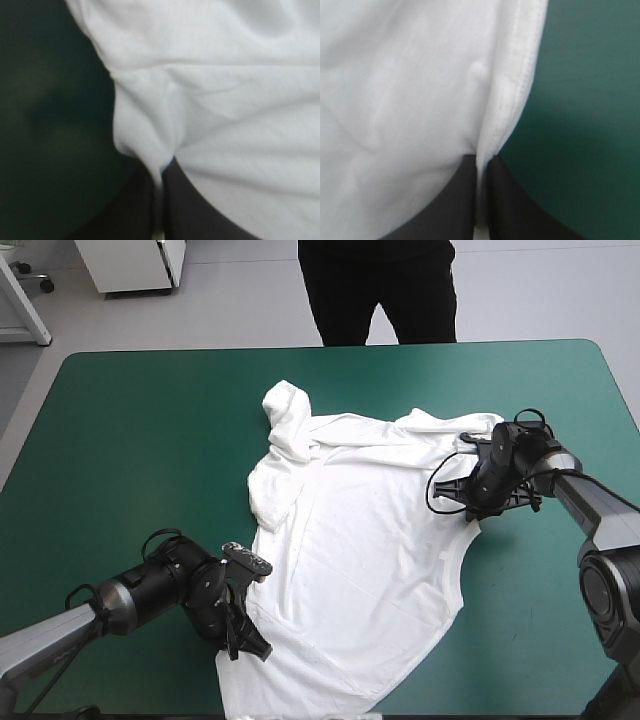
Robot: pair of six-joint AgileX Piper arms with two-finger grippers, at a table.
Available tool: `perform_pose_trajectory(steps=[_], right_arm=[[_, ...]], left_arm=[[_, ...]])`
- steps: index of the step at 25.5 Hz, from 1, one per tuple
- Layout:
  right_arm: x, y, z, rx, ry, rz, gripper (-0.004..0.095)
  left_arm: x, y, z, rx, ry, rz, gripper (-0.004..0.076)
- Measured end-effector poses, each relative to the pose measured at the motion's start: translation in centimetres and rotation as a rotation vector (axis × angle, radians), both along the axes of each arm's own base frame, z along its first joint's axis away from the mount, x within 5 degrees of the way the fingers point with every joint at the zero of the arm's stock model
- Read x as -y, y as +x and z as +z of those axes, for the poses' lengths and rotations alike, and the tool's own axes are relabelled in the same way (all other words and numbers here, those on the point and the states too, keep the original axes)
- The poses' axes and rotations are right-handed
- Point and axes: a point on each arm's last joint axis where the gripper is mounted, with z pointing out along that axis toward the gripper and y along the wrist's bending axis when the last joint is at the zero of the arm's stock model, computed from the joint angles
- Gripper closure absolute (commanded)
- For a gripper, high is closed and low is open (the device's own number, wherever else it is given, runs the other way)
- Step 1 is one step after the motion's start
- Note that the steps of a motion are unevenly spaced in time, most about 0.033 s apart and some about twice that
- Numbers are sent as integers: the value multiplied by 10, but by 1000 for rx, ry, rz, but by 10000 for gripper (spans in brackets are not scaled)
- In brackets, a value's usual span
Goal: Fold the cloth
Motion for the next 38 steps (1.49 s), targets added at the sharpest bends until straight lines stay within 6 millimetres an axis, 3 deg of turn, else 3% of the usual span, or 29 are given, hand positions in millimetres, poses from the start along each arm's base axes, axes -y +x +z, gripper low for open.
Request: perform_pose_trajectory(steps=[4, 6, 7, 10, 13, 14, 17, 24, 32, 38], right_arm=[[0, -1, 8, 2, -3, 25, 925], [-1, -4, 23, 14, -2, 38, 925], [0, -6, 38, 48, -3, 42, 925], [4, -18, 105, 211, -9, 58, 925], [7, -33, 162, 354, -8, 69, 925], [8, -41, 186, 422, -1, 70, 925], [12, -61, 248, 603, 18, 74, 925], [15, -102, 337, 904, 63, 127, 925], [23, -170, 421, 1295, 97, 161, 925], [29, -224, 464, 1618, 133, 182, 924]], left_arm=[[6, 11, 10, 4, -8, 11, 731], [13, 29, 31, 70, -56, 36, 731], [12, 40, 47, 118, -79, 50, 731], [5, 71, 123, 315, -155, 100, 731], [-7, 84, 190, 483, -210, 120, 731], [-13, 84, 224, 577, -251, 124, 731], [-24, 74, 291, 777, -345, 135, 731], [-43, 44, 369, 1066, -487, 148, 733], [-60, 9, 431, 1401, -677, 134, 733], [-65, -17, 466, 1623, -869, 55, 733]])
